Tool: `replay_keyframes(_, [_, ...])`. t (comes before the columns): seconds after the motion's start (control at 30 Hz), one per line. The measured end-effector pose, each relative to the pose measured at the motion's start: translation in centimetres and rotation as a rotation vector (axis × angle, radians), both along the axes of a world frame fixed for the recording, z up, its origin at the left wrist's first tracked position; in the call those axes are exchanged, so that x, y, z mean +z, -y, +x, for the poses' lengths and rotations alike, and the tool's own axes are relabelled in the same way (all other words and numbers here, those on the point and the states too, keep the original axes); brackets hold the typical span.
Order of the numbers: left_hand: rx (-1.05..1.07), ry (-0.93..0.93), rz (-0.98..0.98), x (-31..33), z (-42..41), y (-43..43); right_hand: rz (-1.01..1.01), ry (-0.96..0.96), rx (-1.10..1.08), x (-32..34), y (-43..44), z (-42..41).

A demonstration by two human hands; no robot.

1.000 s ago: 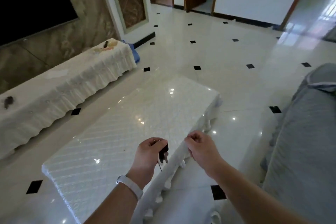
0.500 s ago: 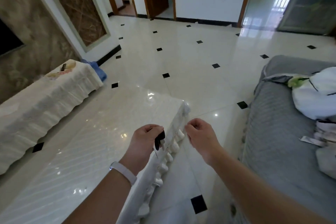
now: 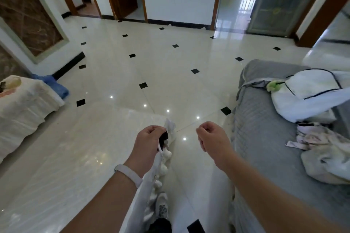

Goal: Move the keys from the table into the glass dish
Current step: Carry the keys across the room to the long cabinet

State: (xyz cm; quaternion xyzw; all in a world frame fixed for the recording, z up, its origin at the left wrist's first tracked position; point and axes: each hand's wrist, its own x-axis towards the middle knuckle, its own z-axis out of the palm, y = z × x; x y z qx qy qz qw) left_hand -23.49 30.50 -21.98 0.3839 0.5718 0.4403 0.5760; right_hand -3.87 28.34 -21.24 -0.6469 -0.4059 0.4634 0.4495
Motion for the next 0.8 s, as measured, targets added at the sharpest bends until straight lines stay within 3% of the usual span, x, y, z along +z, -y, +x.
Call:
replay_keyframes(0.43, [-0.152,0.184,-0.064,0.0,-2.0,-19.5,0.011,0.185,-0.115,1.3,-16.0,-2.1])
replay_keyframes(0.8, [-0.245,0.201,-0.061,0.3,3.1,-29.6,0.005,0.089,-0.207,0.6,-25.1,3.1])
